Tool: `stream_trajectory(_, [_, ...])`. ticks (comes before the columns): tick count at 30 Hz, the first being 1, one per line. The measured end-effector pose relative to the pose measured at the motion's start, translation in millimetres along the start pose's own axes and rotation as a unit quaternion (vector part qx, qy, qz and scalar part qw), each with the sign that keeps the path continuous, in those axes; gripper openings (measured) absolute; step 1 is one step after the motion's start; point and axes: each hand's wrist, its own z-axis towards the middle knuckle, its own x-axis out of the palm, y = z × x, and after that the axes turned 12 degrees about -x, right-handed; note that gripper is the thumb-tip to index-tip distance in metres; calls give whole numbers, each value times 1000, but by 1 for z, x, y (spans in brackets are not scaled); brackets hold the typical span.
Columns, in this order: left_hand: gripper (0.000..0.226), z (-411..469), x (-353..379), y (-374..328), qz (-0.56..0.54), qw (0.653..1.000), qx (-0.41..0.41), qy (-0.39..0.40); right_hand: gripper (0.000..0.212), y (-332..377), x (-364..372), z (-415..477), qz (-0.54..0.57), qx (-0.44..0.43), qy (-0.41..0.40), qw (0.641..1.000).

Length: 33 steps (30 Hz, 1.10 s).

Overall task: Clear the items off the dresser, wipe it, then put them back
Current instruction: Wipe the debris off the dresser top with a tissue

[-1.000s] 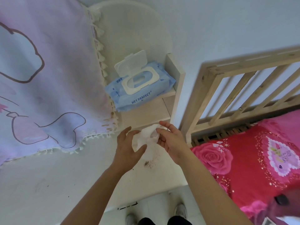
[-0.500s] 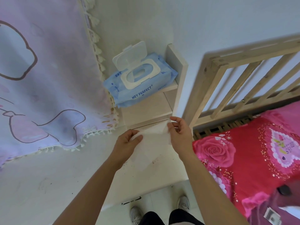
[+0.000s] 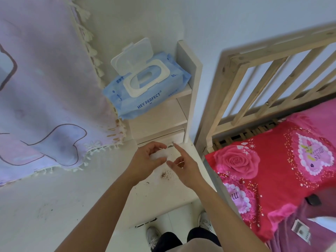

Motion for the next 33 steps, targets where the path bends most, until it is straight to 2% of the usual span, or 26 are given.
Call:
stream_trajectory(2, [33, 1, 0, 1, 22, 1000, -3, 1, 18, -4, -3, 5, -36, -3, -32, 999])
stream_trajectory(3, [34, 1, -1, 2, 27, 1000, -6, -4, 11, -6, -5, 7, -51, 5, -50, 997])
stream_trajectory(8, [34, 7, 7, 8, 31, 998, -29, -51, 10, -12, -16, 8, 42, 34, -152, 987])
stream_trajectory(11, [17, 11, 20, 18, 11, 997, -60, -37, 10, -13, -19, 6, 57, 22, -185, 981])
stream_trajectory(14, [7, 14, 37, 36, -3, 996, -89, -9, 7, -18, -27, -3, -43, -24, -225, 973])
stream_trajectory(18, [3, 21, 63, 66, -28, 993, -114, 17, 7, -34, -42, -19, -140, -66, -233, 960])
stream_trajectory(21, [3, 25, 84, 96, -25, 991, -135, 3, 14, -52, -48, -25, -265, -110, -239, 928])
stream_trajectory(24, [9, 32, 100, 131, 19, 987, -152, -37, 12, -81, -38, -25, -387, -93, -173, 901])
stream_trajectory(28, [5, 36, 108, 172, 121, 975, -166, -80, 23, -129, -19, -24, -509, 10, 35, 860])
stream_trajectory(29, [6, 36, 109, 181, 146, 972, -161, -87, 23, -137, -18, -25, -515, 7, 49, 856])
stream_trajectory(31, [5, 33, 108, 194, 188, 968, -139, -91, 22, -149, -16, -29, -498, -16, 23, 866])
stream_trajectory(33, [7, 30, 107, 202, 197, 968, -114, -101, 37, -157, -12, -36, -469, -22, -6, 883])
